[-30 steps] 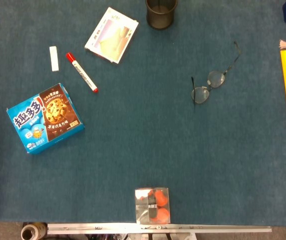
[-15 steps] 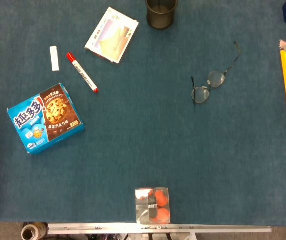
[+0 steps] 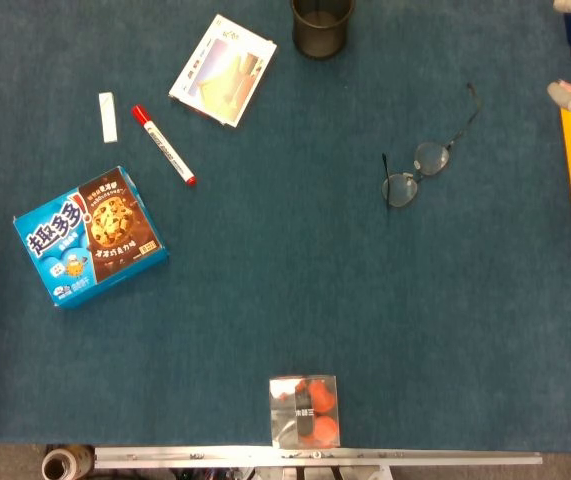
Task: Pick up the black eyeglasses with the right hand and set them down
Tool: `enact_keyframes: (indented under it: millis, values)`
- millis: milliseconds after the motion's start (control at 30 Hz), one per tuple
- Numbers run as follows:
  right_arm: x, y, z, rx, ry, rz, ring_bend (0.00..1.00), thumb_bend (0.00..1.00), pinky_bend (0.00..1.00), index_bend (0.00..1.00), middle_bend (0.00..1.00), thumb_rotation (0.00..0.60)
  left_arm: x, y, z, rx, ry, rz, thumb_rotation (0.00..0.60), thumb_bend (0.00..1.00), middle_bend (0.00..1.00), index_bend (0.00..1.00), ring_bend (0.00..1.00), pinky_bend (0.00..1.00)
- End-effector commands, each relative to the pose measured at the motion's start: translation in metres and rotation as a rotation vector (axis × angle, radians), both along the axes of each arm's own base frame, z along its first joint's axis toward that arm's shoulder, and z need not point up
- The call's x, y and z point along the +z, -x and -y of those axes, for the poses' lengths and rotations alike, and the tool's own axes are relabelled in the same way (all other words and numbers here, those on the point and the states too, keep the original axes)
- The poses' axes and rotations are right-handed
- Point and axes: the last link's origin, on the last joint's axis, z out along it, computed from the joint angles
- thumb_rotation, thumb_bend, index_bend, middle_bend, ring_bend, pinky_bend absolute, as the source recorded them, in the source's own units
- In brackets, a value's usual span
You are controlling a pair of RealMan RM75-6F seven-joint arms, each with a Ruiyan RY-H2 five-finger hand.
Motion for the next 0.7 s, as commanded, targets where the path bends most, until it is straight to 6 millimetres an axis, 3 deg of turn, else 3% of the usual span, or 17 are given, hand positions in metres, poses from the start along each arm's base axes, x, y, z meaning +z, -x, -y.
enact_keyframes:
  millis: [33,467,700]
  values:
    - [-0.001,0.0,0.002,-0.001,-0.001,-0.002,0.34,0.08,0.25,0.28,0.58,0.6,0.0,0.0,0.0,0.0,0.0,0.0,0.6,0.06,0.31,0.43,0.26,0.44]
    - [-0.002,0.001,0.015,-0.003,-0.003,-0.013,0.34,0.08,0.25,0.28,0.58,0.6,0.0,0.0,0.0,0.0,0.0,0.0,0.6,0.06,0.31,0.43,0.26,0.44]
    - [-0.005,-0.002,0.017,0.08,-0.021,-0.036,0.34,0.08,0.25,0.28,0.58,0.6,0.0,0.0,0.0,0.0,0.0,0.0,0.6,0.06,0.31,0.43,0.26,0.44]
